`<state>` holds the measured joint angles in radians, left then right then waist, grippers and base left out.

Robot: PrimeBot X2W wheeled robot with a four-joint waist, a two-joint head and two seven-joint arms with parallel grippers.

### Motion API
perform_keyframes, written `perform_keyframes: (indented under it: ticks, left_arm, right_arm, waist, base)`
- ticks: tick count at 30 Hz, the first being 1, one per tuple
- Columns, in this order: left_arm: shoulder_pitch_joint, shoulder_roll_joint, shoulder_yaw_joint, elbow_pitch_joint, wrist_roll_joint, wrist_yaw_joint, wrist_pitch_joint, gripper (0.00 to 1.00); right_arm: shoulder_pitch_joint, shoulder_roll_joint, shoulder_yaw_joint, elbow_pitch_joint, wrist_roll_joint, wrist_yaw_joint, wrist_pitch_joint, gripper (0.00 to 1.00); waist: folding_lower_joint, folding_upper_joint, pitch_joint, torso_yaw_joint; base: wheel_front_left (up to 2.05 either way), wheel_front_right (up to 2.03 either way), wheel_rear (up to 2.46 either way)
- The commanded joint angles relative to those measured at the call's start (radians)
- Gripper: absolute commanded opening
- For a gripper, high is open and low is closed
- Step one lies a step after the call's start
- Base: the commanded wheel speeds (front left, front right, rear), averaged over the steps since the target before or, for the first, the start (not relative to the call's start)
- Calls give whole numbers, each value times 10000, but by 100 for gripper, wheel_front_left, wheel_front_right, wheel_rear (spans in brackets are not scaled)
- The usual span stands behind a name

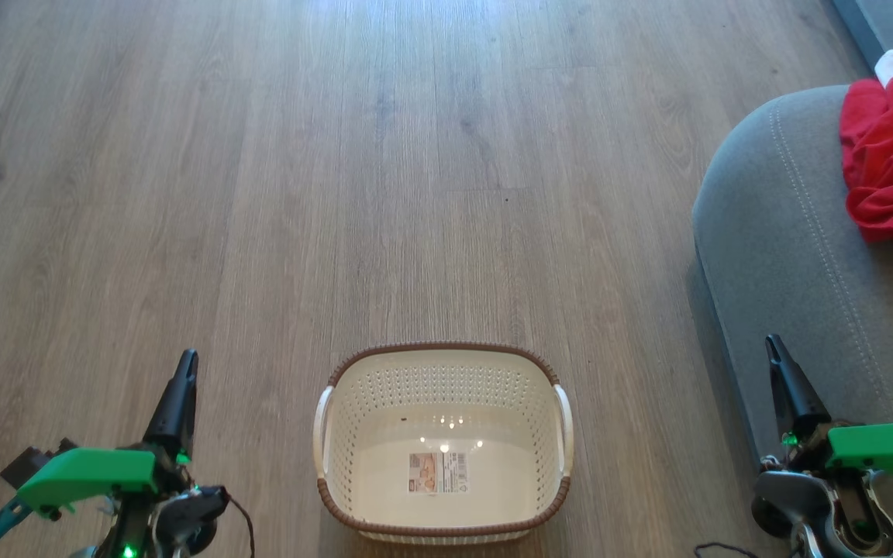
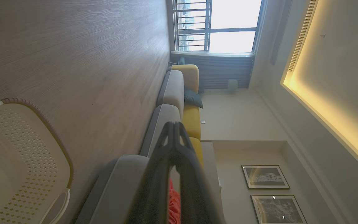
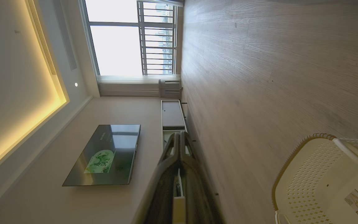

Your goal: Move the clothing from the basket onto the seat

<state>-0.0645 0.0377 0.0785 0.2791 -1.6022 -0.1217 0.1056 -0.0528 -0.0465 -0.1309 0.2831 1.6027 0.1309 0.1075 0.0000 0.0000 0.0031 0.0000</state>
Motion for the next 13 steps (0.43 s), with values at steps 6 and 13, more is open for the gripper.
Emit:
perform_keyframes:
  ticks: [6,13]
  left_arm:
    - [-436,125,351,-339,-66,-90,76,0]
    - [-436,125,351,-339,-66,-90,76,0]
  right_arm:
    - [-551,-37,172,-384,60,-2,57,0]
    - [-551,-37,172,-384,60,-2,57,0]
  waist:
    - [0,0,0,0]
    - [0,0,0,0]
  base:
    - [0,0,0]
    - [0,0,0]
